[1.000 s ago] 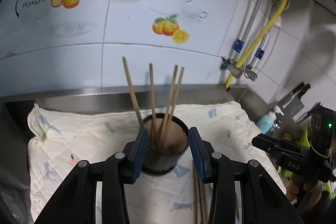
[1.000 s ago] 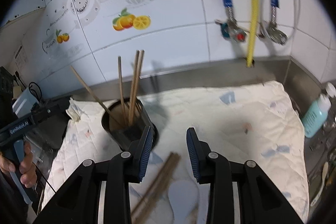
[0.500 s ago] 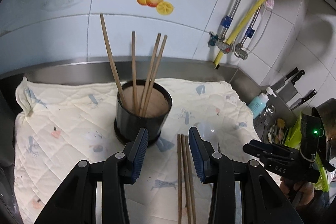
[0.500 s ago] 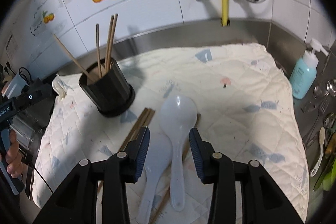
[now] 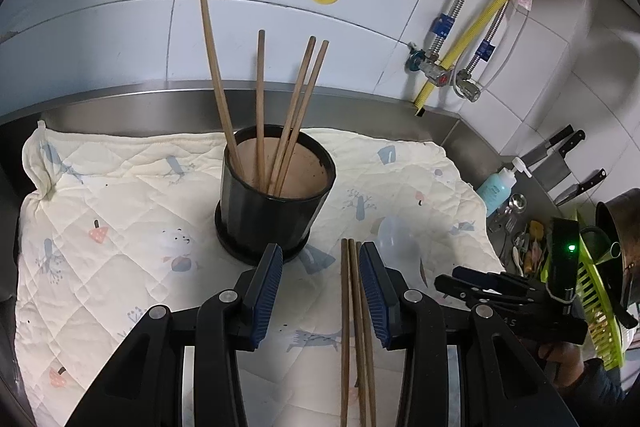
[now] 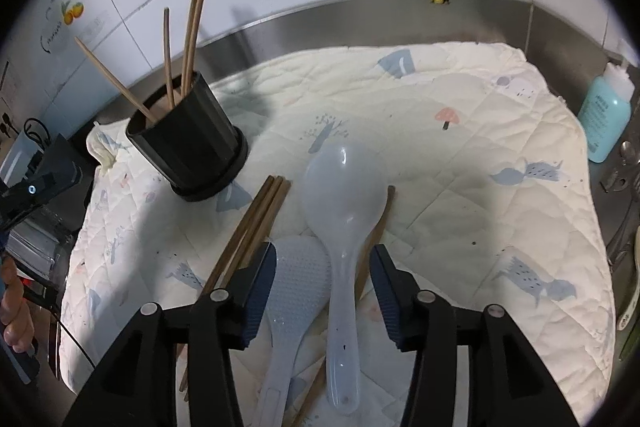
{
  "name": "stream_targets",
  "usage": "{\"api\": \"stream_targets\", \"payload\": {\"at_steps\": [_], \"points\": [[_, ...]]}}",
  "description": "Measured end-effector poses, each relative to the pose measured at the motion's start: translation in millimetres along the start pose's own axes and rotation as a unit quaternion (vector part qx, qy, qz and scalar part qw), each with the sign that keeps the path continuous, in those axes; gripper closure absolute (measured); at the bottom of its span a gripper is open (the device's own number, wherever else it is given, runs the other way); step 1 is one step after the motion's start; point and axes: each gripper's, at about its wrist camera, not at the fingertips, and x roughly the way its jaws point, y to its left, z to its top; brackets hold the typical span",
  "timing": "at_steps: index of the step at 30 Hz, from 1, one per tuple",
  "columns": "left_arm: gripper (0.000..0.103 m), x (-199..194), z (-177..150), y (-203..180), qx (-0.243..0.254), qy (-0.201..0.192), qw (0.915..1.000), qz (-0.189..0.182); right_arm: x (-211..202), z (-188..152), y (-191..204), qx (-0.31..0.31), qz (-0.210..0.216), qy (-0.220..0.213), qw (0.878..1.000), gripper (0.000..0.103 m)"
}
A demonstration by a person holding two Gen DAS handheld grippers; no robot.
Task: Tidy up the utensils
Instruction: 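Withdraw both tools from the cup toward the remaining chopsticks, then grasp the smooth white rice paddle handle with the right gripper while the left gripper grasps a chopstick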
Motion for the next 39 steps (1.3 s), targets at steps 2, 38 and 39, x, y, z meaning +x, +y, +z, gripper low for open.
{"api": "stream_targets", "payload": {"at_steps": [2,38,39], "points": [[0.06,2.1,-0.2,2.4,-0.002,0.002,1.0,0.001,6.0,1.0,-0.3,0.001,0.004,0.006,1.0,0.05],[0.06,55.7,-19.1,5.3,0.005,0.074,0.9967,-0.035,72.4,23.0,4.8,-0.033,-0.044,0.092,0.994,0.05],[0.06,59.7,-20.9,1.5,0.011,0.08,0.996,-0.037,73.4,23.7,5.1,-0.036,-0.046,0.092,0.994,0.05]]}}
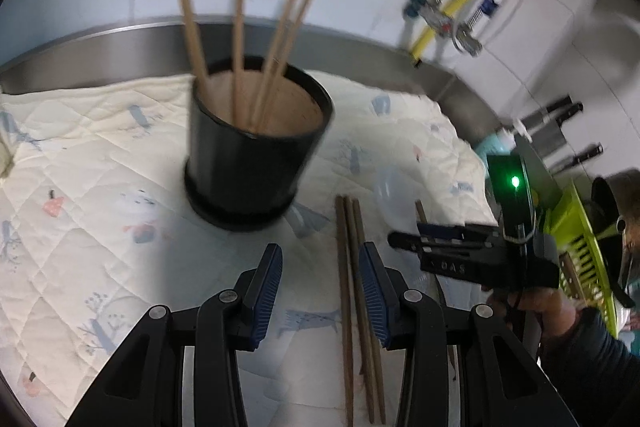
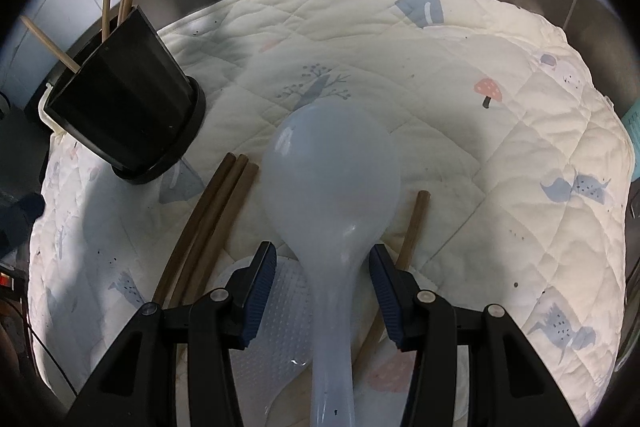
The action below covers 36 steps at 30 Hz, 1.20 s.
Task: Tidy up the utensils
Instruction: 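Grasp the smooth white rice paddle handle with the right gripper while the left gripper grasps a chopstick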
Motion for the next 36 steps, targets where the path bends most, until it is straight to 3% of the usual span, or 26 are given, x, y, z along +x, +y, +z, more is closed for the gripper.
{"api": "stream_targets", "payload": {"at_steps": [4,7,13,21,25,36], "points": [[0.063,19.2,-3.1,-13.0,0.02,0.025,0.9995,-0.008,2.3,1.8,0.7,-0.003,-0.009,-0.005,1.0,0.066],[0.07,37.3,-5.1,-20.6,0.033,0.046,0.9983,-0.012,2.4,1.3,-2.0,0.003,-0.007,-0.008,1.0,0.07],[0.08,75.1,-6.0,-38.2,0.064,0.079,0.9948,-0.008,4.0,0.1,-4.4,0.005,-0.005,-0.015,1.0,0.073],[0.085,114.6,-1.7,-36.5,0.066,0.104,0.9924,0.008,-1.6,-5.7,-13.9,0.016,0.007,-0.022,1.0,0.075],[0.09,124.2,-1.6,-37.7,0.075,0.106,0.9914,0.014,-3.5,-7.8,-17.2,0.02,0.015,-0.022,0.999,0.076],[0.092,137.4,4.9,-47.3,0.09,0.116,0.9884,0.041,-4.6,-7.9,-17.9,0.024,0.021,-0.03,0.999,0.077]]}}
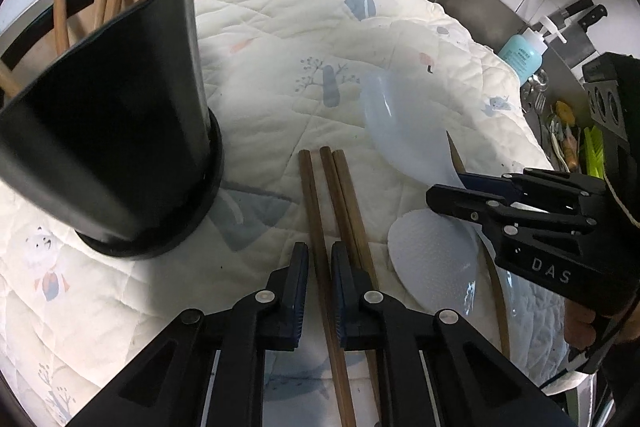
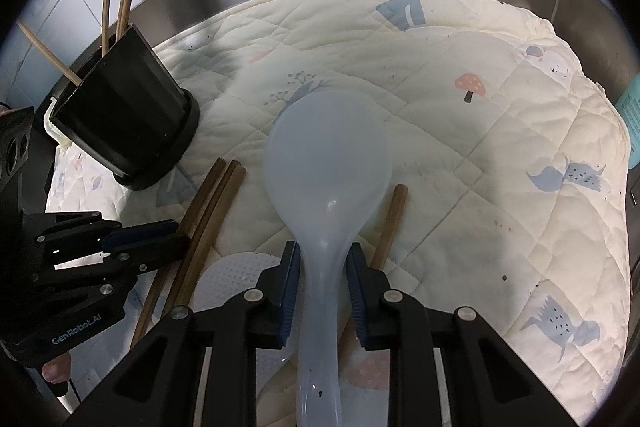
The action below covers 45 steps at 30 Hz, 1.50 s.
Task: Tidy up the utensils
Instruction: 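Grasp the smooth white rice paddle handle with the right gripper while the left gripper grasps a chopstick, then lift both held items to the black cup while the left gripper lowers its chopstick inside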
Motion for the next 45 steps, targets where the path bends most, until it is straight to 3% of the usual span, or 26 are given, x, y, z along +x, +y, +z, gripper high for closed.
{"api": "stream_targets", "payload": {"at_steps": [10,30,38,45], "points": [[0.096,-15.1,-4.7,7.2,-0.023,-0.037,0.9988,-0.021,-16.4,-4.9,-10.9,0.025,0.024,-0.021,0.999,0.078],[0.097,-93.4,-11.4,6.0,-0.023,-0.114,0.9925,-0.038,-50.0,-13.6,-5.6,0.046,0.071,-0.055,0.995,0.083],[0.097,-162.9,0.2,26.9,-0.045,-0.19,0.9801,-0.034,-87.7,0.2,11.8,0.036,0.109,-0.112,0.987,0.083],[0.097,-228.2,34.3,48.5,-0.045,-0.258,0.9647,-0.024,-111.2,22.1,32.2,0.019,0.138,-0.155,0.978,0.083]]}}
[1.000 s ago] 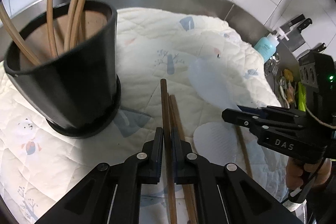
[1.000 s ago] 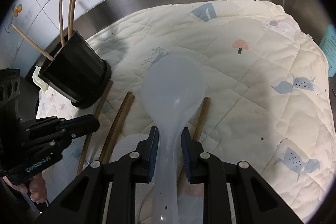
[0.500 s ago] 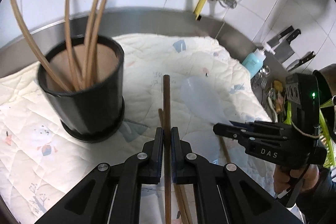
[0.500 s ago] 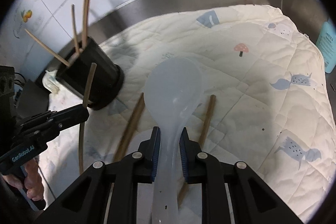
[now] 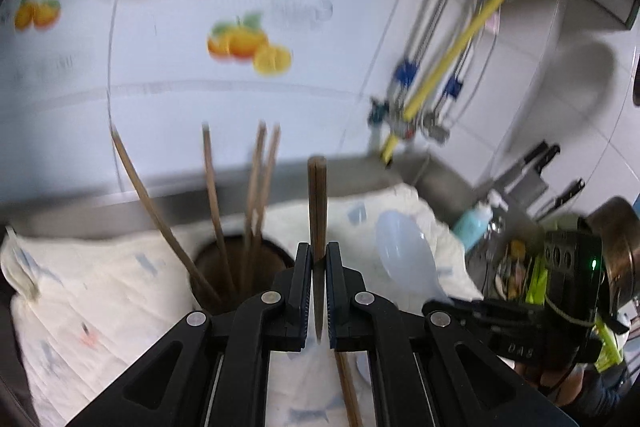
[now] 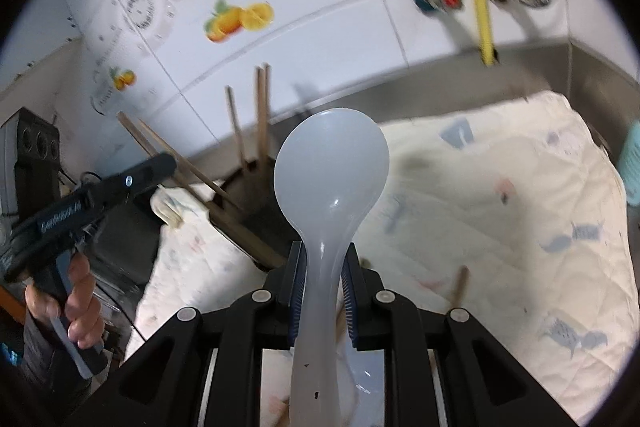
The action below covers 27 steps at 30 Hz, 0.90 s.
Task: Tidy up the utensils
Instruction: 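Lift both held items to the black cup while the left gripper lowers its chopstick inside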
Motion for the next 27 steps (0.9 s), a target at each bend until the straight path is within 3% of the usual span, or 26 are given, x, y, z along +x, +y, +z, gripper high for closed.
{"api": "stream_targets", "payload": {"at_steps": [9,14,27], "points": [[0.097,-45.8,63.9,10.2,0.017,-0.078,0.9968,0.009,8.7,27.6,23.2,-0.013,0.026,-0.026,0.999,0.083],[0.097,-57.4,76.9,16.1,0.027,-0.099,0.9945,0.021,17.1,44.8,39.3,-0.02,0.047,-0.044,0.998,0.083],[0.097,-12.1,41.6,68.7,-0.006,-0.028,0.9979,0.059,71.6,70.7,57.9,-0.004,0.126,-0.11,0.986,0.083]]}}
